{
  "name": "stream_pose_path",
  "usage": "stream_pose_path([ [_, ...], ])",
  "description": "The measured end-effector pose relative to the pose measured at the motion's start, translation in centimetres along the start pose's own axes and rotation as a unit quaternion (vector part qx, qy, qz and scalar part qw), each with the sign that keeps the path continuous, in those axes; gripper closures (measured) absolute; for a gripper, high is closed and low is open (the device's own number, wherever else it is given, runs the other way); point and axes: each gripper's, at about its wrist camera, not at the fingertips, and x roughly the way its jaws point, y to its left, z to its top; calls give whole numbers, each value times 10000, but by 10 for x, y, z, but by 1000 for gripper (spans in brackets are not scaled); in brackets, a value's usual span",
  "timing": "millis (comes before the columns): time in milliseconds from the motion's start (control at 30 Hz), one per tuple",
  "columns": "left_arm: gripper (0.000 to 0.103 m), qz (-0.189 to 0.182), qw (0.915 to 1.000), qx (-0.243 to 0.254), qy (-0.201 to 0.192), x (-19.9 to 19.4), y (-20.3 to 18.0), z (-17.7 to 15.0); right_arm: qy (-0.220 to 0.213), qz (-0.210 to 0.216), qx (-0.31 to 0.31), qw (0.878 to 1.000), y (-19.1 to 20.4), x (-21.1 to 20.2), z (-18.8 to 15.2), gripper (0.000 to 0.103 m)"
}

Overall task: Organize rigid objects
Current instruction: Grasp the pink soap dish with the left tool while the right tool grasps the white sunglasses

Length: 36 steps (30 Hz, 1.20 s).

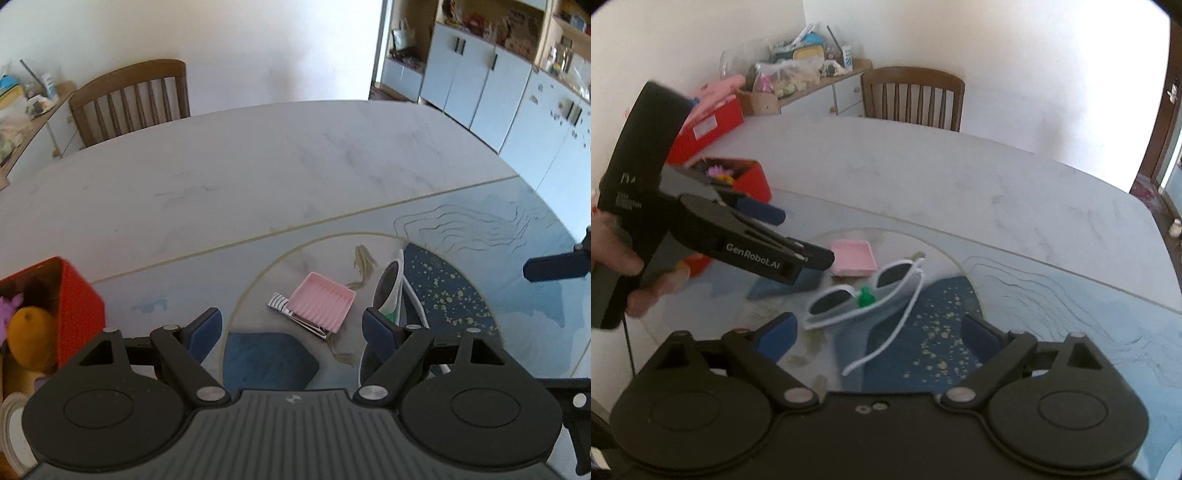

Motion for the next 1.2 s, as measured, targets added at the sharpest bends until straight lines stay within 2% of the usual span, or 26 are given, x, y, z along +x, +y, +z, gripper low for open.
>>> stream_pose_path([
  [200, 20, -110, 9997, 208, 79, 18, -4, 5, 121, -8, -257, 9996, -4, 16, 1, 25],
  [333, 20, -181, 9991, 365, 101, 28, -6, 7, 241, -25, -334, 9991, -7, 28, 1, 30],
  [633, 20, -195, 9945, 1018, -116, 35, -18, 6, 354, -97, -131, 9992, -25, 54, 11, 45],
  [800, 21, -246, 9945, 1013, -86, 44, -17, 6, 376, -30, 127, 9992, -36, 69, 21, 55],
  [867, 24, -305, 9947, 982, -77, 46, -17, 7, 409, 34, 217, 9989, -39, 75, 24, 58],
  [1000, 40, -398, 9945, 967, -68, 48, -16, 8, 461, 189, 329, 9982, -44, 85, 28, 64],
  [1100, 43, -330, 9940, 1039, -53, 51, -16, 7, 511, 370, 452, 9970, -45, 89, 28, 75],
  [1200, 51, -265, 9933, 1122, -113, 51, -17, 5, 534, 502, 483, 9961, -44, 91, 25, 80],
])
